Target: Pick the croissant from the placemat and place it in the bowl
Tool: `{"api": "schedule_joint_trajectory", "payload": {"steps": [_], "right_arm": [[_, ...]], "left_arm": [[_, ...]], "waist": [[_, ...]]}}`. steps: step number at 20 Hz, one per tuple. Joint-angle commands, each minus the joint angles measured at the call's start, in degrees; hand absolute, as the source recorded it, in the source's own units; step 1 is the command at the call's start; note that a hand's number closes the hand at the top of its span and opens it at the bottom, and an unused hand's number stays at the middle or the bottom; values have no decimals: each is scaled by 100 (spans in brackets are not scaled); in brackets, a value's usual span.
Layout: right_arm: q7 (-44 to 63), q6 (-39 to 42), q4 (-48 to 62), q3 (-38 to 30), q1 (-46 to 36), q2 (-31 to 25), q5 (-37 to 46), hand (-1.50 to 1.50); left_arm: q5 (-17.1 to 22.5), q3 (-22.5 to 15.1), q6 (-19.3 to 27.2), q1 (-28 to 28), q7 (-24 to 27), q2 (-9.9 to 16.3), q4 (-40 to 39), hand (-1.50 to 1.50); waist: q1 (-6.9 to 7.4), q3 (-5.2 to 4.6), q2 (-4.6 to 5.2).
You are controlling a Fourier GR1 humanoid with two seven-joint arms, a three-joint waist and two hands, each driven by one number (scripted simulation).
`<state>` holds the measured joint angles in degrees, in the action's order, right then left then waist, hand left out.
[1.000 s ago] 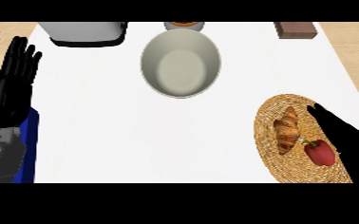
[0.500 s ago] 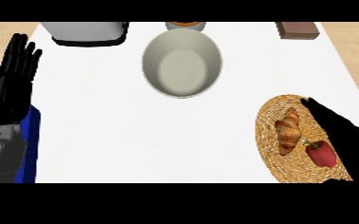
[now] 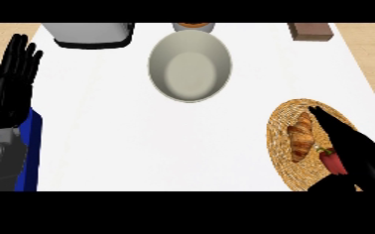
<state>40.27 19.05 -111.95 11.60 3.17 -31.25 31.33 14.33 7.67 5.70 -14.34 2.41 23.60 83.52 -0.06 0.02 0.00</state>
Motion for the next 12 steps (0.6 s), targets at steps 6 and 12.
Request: {"api": "schedule_joint_trajectory", "payload": {"steps": [6,12], "right_arm": [[-1126,-77,1204,-530,-298,285,402,-150],[-1669,-259,1542,-455,-283,655,850,-150]], "left_arm": [[-247,-22,38,-155,-339,-296,197,0],[-210,290,-345,326,-98,-280,285,0]], "waist": [[2,0,0],[9,-2,-2]]}}
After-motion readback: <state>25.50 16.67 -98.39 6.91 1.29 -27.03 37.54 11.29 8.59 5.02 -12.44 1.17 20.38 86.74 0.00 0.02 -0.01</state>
